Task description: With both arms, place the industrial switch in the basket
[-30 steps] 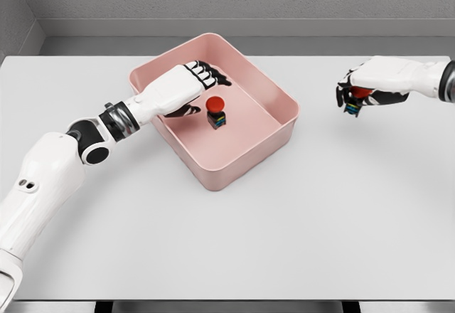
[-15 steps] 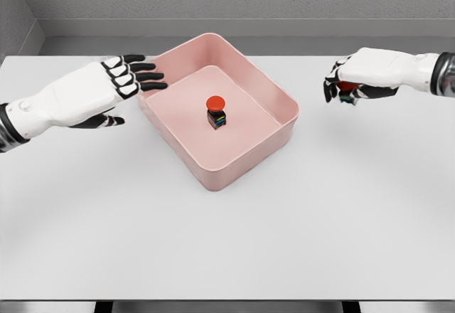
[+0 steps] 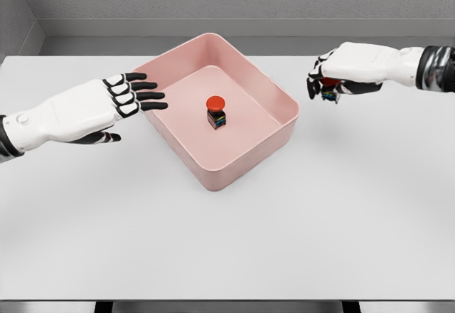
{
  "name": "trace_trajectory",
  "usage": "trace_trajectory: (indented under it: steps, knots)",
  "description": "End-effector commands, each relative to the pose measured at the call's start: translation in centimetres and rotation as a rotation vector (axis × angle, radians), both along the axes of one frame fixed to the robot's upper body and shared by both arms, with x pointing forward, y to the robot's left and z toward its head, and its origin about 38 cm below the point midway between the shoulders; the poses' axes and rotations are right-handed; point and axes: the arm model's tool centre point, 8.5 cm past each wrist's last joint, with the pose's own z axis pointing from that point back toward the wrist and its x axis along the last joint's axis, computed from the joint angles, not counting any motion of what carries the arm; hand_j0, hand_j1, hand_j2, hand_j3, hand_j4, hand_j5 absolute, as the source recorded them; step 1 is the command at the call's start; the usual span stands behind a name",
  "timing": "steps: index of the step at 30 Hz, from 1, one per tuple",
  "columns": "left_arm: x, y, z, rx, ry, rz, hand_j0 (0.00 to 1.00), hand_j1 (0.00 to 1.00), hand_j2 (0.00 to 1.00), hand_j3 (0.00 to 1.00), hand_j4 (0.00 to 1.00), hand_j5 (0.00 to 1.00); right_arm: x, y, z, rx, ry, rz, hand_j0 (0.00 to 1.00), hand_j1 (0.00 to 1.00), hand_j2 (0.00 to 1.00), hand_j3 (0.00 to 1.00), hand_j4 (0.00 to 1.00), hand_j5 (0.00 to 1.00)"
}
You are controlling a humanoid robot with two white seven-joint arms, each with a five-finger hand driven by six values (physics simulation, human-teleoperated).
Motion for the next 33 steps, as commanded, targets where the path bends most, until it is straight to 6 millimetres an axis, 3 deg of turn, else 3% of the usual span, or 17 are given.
trace_trajectory:
  steps: [1, 11, 33]
  knots:
    - [0.0, 0.0, 0.2, -0.007, 0.000, -0.002, 1.00, 1.00, 1.00, 1.00, 1.00, 1.00, 0.1, 0.6, 0.0, 0.013, 0.004, 0.011, 0.45, 0.45, 0.45, 0.45, 0.45, 0.45]
    - [-0.2, 0.4, 0.5, 0.008, -0.006, 0.002, 1.00, 1.00, 1.00, 1.00, 1.00, 1.00, 0.2, 3.3, 1.1, 0.032, -0.017, 0.070, 0.45, 0.45, 0.45, 0.45, 0.45, 0.45]
    - [-0.2, 0.4, 0.4, 0.010, -0.005, 0.002, 1.00, 1.00, 1.00, 1.00, 1.00, 1.00, 0.4, 9.8, 0.2, 0.039, 0.017, 0.180, 0.43, 0.43, 0.43, 0.43, 0.43, 0.43]
